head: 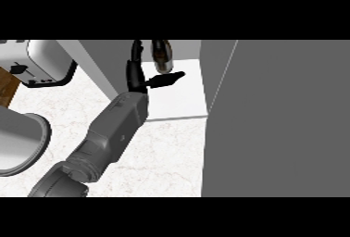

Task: Pick up the wine, place it into the cabinet and close the cabinet

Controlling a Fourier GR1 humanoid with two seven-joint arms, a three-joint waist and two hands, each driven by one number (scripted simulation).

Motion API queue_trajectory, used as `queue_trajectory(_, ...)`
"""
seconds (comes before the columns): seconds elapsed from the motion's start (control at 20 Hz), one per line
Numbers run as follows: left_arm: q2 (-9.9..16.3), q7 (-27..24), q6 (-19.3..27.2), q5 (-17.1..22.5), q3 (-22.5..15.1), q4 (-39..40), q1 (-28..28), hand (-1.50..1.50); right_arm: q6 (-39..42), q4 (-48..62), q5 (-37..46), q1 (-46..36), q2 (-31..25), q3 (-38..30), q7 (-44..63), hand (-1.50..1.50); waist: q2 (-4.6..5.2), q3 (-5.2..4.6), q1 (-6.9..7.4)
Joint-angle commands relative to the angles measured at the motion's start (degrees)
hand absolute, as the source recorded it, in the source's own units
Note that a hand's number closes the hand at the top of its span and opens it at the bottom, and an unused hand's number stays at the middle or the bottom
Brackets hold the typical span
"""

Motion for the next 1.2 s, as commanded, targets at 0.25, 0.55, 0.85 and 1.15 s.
queue_trajectory(0.25, 1.33, -5.19, -4.77, 0.39, 1.55, -0.50, 4.95, -1.50, -1.12, -2.24, -1.77, -0.84, 0.07, -0.89, 1.41, -1.50, 0.18, -0.22, 0.73)
queue_trajectory(0.55, 1.16, -4.58, -6.99, -0.09, 1.59, -0.57, 3.38, -1.50, 0.34, -3.05, -3.31, -0.64, -1.26, -2.04, 1.62, -1.50, 0.18, -0.22, 0.43)
queue_trajectory(0.85, 0.02, -4.39, -9.56, -1.00, 0.91, -0.25, 3.27, -1.50, -0.86, -2.08, -1.10, -0.49, 0.51, -0.19, 1.19, -1.50, -0.01, -0.21, 0.91)
queue_trajectory(1.15, 0.02, -5.49, -11.64, -0.46, 0.57, -0.28, 4.98, -1.50, -1.42, -1.26, -1.17, -2.35, 0.43, 0.57, 2.45, -1.50, -0.17, -0.23, 1.17)
